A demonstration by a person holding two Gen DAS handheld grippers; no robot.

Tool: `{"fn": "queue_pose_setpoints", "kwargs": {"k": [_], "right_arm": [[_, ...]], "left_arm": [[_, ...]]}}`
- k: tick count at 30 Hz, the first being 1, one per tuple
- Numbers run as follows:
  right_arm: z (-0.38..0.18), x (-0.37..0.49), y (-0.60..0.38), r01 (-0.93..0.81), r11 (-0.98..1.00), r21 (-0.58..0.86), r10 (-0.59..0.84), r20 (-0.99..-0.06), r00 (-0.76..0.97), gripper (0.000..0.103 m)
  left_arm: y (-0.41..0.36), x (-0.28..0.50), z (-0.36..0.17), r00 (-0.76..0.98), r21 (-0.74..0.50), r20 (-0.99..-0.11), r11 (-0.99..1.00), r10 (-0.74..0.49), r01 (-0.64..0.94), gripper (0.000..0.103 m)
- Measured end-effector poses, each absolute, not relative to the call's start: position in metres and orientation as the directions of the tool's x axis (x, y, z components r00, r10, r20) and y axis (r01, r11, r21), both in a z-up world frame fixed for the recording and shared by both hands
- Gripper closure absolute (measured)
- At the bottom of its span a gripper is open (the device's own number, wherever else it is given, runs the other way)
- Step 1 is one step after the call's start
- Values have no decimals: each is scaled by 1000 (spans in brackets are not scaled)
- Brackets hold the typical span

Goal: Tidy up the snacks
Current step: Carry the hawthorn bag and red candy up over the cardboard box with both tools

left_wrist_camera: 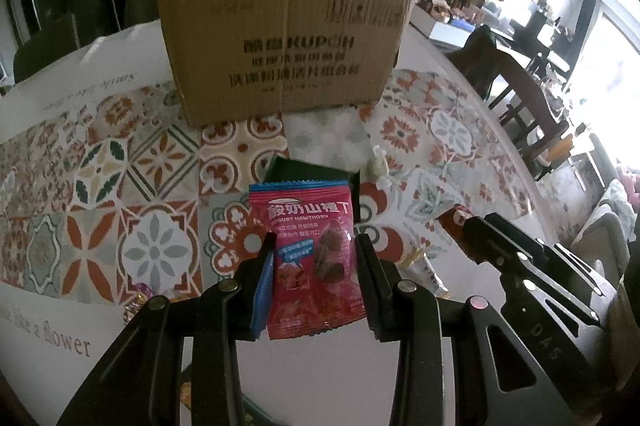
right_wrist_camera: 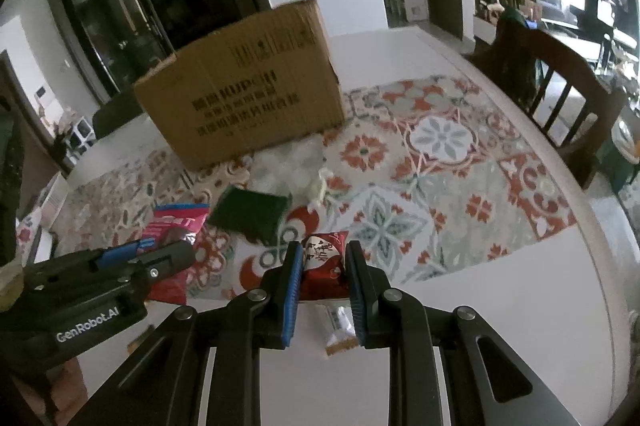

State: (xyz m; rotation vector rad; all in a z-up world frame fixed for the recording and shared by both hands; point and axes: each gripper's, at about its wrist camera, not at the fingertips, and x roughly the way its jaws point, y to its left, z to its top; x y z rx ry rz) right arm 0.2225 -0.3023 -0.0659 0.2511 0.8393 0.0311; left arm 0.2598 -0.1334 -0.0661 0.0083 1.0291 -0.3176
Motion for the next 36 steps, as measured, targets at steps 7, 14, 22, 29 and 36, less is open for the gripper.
{"fn": "queue_pose_setpoints", "kwargs": {"k": [7, 14, 22, 29, 36], "right_arm": [[-42, 228, -299, 48, 971, 232, 130, -689, 713, 80], [-18, 236, -292, 15, 973, 232, 142, -644, 752, 80], [6, 250, -284, -16, 973, 232, 155, -596, 788, 80], [30, 270, -279, -42, 973, 228, 163, -545, 823, 80], [51, 296, -274, -64, 974, 215, 169, -511, 843, 80]], "left_arm": [[-130, 263, -45, 523, -134, -810, 952, -265, 276, 66], [-121, 269, -22, 573, -135, -772, 952, -274, 273, 67], [-112, 283, 0, 624, -121, -734, 955, -270, 270, 67], [-105, 299, 19, 664, -99, -701, 958, -260, 271, 67], [-99, 323, 34, 685, -96, -679, 958, -262, 271, 68]]}}
